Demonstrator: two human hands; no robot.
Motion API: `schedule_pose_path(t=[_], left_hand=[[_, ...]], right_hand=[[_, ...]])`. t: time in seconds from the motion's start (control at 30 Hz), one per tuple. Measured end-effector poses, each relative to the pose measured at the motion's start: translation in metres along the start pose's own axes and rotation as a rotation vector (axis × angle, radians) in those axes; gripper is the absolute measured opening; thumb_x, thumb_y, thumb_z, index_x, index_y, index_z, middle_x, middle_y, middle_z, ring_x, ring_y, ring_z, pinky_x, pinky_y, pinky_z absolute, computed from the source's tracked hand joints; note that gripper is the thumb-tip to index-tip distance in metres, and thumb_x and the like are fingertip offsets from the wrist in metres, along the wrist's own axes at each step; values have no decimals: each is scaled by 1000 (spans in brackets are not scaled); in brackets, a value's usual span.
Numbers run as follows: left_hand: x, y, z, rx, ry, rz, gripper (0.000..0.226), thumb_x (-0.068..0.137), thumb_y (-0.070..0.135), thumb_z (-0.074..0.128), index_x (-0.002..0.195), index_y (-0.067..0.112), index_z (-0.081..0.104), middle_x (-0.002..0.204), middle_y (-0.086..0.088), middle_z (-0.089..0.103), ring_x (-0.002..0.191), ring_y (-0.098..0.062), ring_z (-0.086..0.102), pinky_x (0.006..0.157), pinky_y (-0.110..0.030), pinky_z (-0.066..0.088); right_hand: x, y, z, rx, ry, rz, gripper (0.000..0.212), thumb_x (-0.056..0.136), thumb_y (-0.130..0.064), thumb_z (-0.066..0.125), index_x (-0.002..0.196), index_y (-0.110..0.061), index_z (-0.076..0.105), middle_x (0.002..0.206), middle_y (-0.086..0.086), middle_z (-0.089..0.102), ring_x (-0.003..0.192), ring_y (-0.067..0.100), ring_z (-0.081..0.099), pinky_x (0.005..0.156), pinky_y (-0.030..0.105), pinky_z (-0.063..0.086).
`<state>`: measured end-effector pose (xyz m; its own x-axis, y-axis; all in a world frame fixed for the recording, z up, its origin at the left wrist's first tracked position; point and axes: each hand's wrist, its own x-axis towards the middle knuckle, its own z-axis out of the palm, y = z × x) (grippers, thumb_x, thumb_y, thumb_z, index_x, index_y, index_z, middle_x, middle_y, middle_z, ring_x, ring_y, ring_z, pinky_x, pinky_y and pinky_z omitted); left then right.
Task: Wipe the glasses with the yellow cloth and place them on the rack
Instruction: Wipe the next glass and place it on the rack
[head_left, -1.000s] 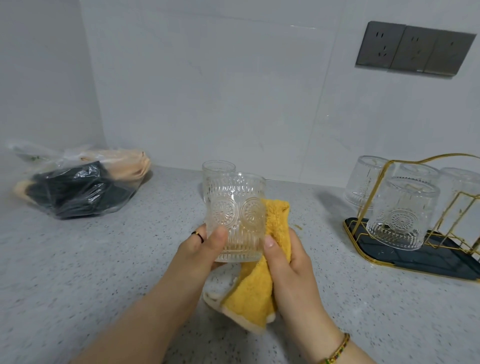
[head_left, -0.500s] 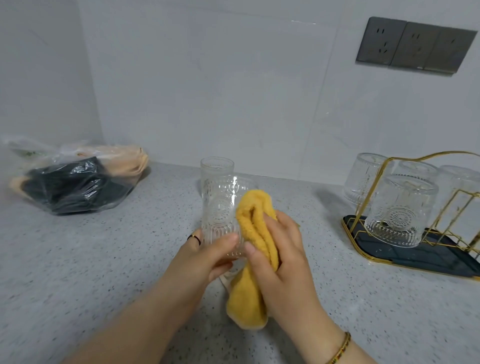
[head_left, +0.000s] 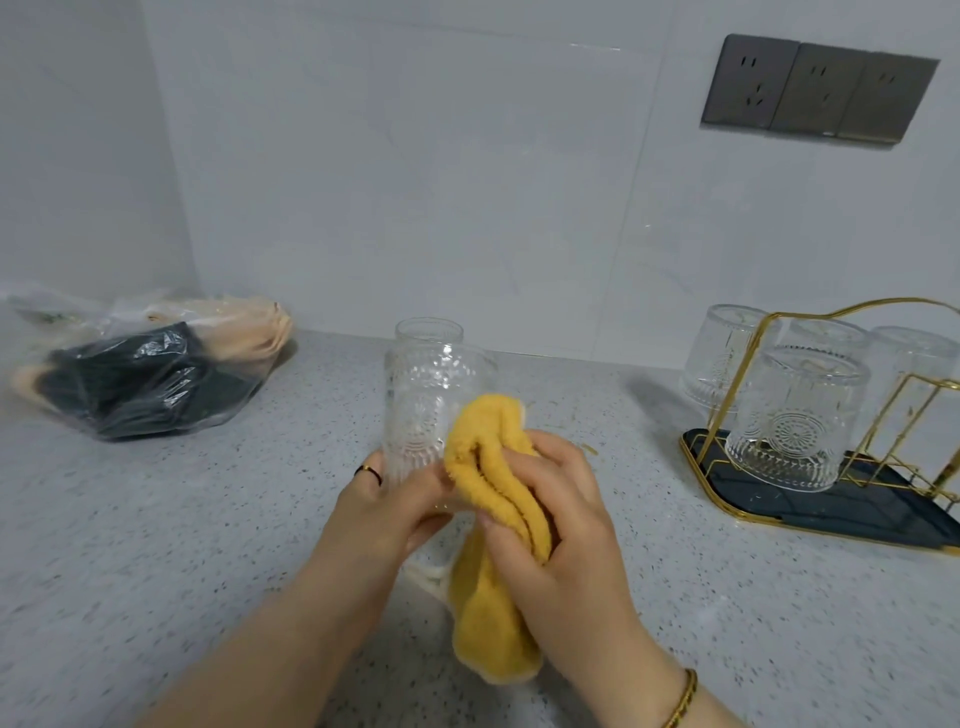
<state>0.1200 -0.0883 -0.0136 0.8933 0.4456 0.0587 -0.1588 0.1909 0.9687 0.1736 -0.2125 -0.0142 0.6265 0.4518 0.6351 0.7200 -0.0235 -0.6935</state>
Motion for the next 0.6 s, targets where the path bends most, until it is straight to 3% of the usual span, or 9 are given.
schedule_pose_path(t=[0.1,0.2,0.27,0.37,0.43,0.5,0.6], left_hand=[[-5,-1,5,29,-76,14,78,50,43,70,121,13,55,110,-8,70,103,-23,66,94,-42,50],[-8,-3,9,15,-100,24,79,48,41,70,121,15,54,109,-6,71,100,-21,67,88,-37,54],[-8,-4,11,6,-63,38,81,46,42,71,121,16,54,108,-6,71,99,-21,68,87,-38,53],[-6,-2,9,-33,22,73,82,45,45,70,120,14,55,107,-7,71,98,-21,68,84,-33,56],[-4,0,5,-48,73,81,85,45,47,68,121,11,55,108,-7,70,99,-19,68,86,-31,55],[-3,1,3,-38,92,78,86,45,48,68,121,11,56,108,-6,71,98,-17,68,89,-33,54],[-6,2,6,40,79,66,82,41,49,68,116,18,58,102,-2,72,94,-16,69,83,-34,53]], right_hand=[[4,-3,-5,-9,57,6,32,73,-41,42,104,-46,43,120,-4,42,105,-19,38,84,-2,31],[8,-4,-11,114,71,141,26,79,-44,46,105,-40,41,110,-6,52,98,-3,50,84,11,41],[10,-4,-13,245,10,268,6,89,-31,49,95,-33,47,92,-8,57,80,-4,55,72,12,46],[7,-4,-11,207,-121,328,5,90,-22,47,88,-19,50,76,-3,53,64,1,50,59,12,42],[5,-3,-9,135,-148,305,11,89,-24,50,86,-14,49,68,-5,47,58,4,44,56,18,39],[2,-3,-5,46,-105,229,14,85,-33,53,80,-21,48,65,-10,45,58,4,42,56,19,36],[2,-3,-3,-24,10,79,16,74,-45,44,89,-39,44,86,-18,48,81,1,48,70,10,39]])
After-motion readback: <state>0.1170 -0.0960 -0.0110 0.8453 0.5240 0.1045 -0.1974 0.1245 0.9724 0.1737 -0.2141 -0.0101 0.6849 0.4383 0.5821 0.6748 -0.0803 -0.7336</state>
